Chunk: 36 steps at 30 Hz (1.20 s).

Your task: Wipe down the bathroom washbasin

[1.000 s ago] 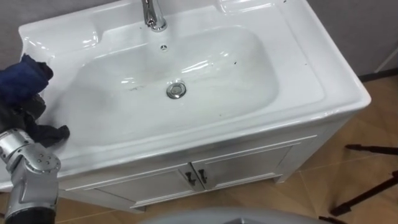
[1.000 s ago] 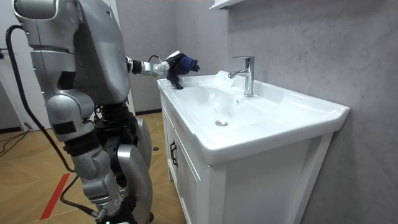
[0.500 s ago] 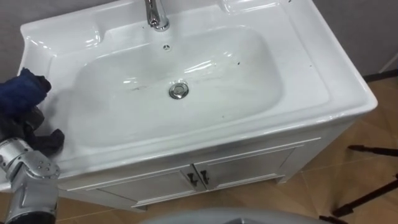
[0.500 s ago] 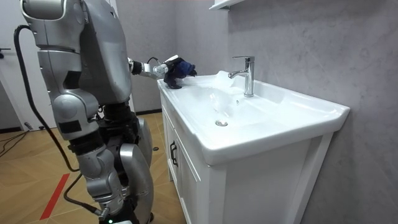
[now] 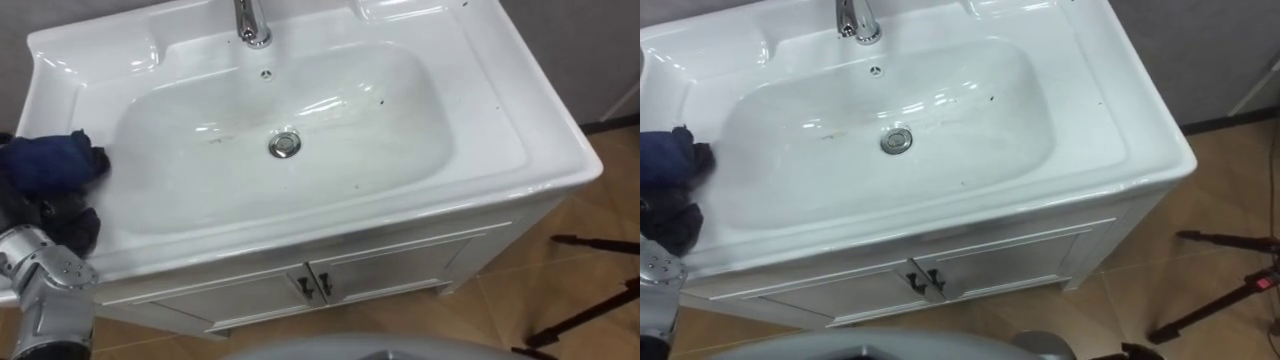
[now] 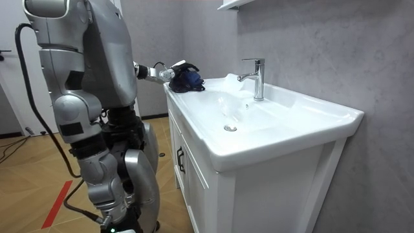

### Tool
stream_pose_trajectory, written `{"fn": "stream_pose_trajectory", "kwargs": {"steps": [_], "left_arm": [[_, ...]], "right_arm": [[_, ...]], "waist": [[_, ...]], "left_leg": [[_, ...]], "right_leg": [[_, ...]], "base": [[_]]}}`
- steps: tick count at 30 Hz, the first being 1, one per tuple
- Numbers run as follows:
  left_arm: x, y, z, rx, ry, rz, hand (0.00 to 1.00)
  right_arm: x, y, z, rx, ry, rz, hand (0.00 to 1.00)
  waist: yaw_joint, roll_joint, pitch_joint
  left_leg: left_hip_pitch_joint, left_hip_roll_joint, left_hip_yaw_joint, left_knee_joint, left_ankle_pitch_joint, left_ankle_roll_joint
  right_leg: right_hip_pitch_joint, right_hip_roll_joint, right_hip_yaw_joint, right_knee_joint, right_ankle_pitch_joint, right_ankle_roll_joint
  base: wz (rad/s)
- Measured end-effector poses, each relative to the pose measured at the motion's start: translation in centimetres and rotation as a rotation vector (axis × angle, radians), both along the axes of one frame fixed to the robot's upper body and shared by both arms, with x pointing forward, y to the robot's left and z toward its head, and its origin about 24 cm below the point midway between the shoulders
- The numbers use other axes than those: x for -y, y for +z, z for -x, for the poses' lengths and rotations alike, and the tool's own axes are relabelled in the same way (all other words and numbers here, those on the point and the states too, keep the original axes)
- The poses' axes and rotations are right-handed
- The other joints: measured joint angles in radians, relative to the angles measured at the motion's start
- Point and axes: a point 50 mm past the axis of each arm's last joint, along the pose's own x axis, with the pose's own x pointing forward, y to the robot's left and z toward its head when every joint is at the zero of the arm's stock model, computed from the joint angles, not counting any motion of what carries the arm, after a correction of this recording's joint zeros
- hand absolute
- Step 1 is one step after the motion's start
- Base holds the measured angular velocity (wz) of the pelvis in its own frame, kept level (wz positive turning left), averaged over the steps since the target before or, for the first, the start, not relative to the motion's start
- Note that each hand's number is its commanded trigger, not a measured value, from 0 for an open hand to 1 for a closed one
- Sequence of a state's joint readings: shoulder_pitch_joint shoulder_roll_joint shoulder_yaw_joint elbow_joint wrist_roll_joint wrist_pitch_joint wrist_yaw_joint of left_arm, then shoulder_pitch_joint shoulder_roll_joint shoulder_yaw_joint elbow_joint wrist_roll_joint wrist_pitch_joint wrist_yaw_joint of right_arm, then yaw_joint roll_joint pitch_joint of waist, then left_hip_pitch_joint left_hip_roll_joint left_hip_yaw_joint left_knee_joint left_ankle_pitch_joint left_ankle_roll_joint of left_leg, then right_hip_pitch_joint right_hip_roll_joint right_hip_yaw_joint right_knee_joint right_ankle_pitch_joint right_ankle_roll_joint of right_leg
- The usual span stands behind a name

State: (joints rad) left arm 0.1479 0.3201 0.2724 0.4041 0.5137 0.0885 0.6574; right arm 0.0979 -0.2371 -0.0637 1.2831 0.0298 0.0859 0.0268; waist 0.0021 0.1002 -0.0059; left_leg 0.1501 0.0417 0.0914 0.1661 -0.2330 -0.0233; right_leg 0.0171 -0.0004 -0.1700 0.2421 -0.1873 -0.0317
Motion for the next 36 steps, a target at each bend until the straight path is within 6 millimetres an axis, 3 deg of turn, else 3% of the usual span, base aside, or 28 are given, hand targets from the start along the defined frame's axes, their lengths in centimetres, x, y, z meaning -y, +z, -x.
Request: {"fn": "stream_pose_trajectory", "kwargs": {"steps": [19,22,24,29,36], "left_arm": [[0.3,0.6,-0.5,0.064,-0.015,0.033,0.0],[0.7,0.7,-0.7,0.087,-0.023,0.048,0.0],[1.4,0.8,-0.9,0.119,-0.038,0.065,0.0],[3.6,1.7,-2.2,0.246,-0.114,0.166,0.0],[4.5,2.4,-2.8,0.373,-0.12,0.326,0.0]], "right_arm": [[-0.2,0.0,-0.3,0.016,0.001,-0.003,0.0],[-0.3,-0.1,-0.3,0.021,0.004,-0.004,0.0],[-0.4,-0.1,-0.6,0.036,0.004,-0.005,0.0],[-1.0,-0.2,-0.8,0.043,0.018,-0.005,0.0],[-1.7,-0.5,-0.8,0.053,0.011,-0.015,0.0]], "waist": [[-0.026,0.015,-0.0006],[-0.026,0.011,0.0022],[-0.024,0.002,0.0084],[-0.015,-0.008,0.008],[-0.022,-0.022,0.0076]], "left_leg": [[-0.005,0.0,0.0,0.0,0.0,0.0],[0.002,-0.001,-0.008,0.0,0.0,0.0],[0.001,-0.001,-0.013,0.0,0.0,0.0],[0.001,-0.001,-0.023,0.0,0.002,0.003],[0.0,-0.001,-0.026,0.0,0.002,0.003]], "right_leg": [[0.005,0.0,0.001,-0.004,0.0,0.001],[0.021,0.0,-0.001,-0.004,0.0,0.001],[0.021,0.0,-0.004,-0.008,-0.001,0.002],[0.019,0.001,-0.01,-0.018,0.001,0.002],[0.02,0.001,-0.013,-0.02,0.002,0.002]], "base": [[0.0],[0.06],[0.09],[0.06],[0.0]]}}
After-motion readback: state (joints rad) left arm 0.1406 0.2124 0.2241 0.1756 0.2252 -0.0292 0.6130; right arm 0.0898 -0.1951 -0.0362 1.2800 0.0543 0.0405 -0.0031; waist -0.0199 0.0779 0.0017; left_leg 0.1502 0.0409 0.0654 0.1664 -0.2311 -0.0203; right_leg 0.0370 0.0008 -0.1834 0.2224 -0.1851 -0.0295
